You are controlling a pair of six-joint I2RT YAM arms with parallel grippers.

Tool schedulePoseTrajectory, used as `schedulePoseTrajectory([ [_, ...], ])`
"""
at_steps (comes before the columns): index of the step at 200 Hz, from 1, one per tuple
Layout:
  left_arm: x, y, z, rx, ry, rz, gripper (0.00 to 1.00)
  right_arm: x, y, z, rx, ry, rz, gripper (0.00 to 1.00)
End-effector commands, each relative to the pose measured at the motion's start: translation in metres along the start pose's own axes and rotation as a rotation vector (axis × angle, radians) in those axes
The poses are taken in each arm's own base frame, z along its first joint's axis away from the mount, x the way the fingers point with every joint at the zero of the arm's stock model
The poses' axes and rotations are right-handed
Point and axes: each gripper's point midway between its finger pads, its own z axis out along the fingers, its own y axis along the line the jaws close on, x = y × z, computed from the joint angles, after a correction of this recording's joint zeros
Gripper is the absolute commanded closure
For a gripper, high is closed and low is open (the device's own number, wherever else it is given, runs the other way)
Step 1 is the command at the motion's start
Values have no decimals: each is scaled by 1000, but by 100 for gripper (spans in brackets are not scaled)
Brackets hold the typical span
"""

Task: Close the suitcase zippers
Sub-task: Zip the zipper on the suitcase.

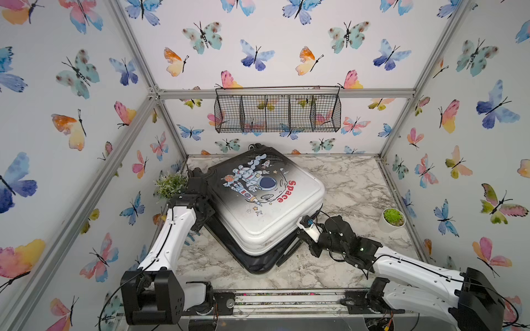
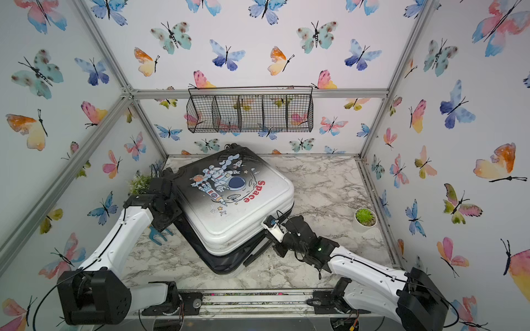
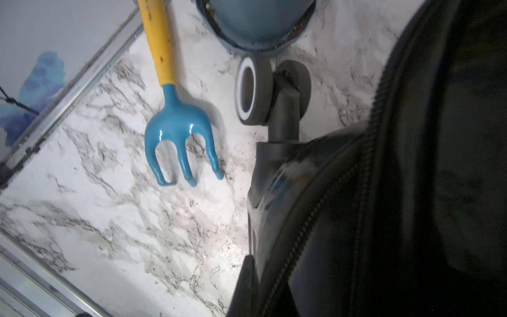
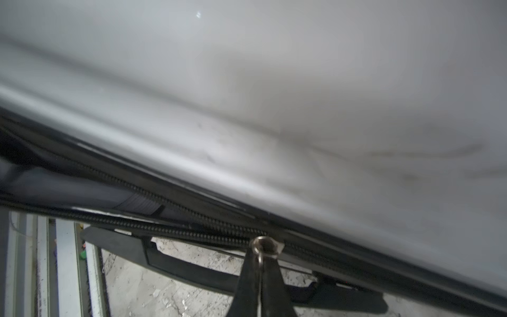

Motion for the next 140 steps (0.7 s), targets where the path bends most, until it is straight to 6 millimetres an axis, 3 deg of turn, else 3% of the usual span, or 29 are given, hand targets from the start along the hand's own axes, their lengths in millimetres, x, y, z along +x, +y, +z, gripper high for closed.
schedulePoseTrajectory([
  [1,28,-54,-23,246,61,-116,100,-62,40,-19,-188,-231,-91,98],
  [31,42,-65,-32,242,76,-130,100,-48,53,-25,-241,-178,-146,98],
  [54,49,-74,-35,307,102,-235,100,-48,83,-34,-305,-196,-191,99],
  [83,44,-85,-37,348,99,-293,100,-41,105,-39,-355,-203,-213,98],
  [111,50,-100,-48,366,107,-319,100,-65,115,-33,-384,-268,-216,98],
  [140,51,-106,-46,386,103,-347,100,-75,161,-36,-499,-297,-302,98],
])
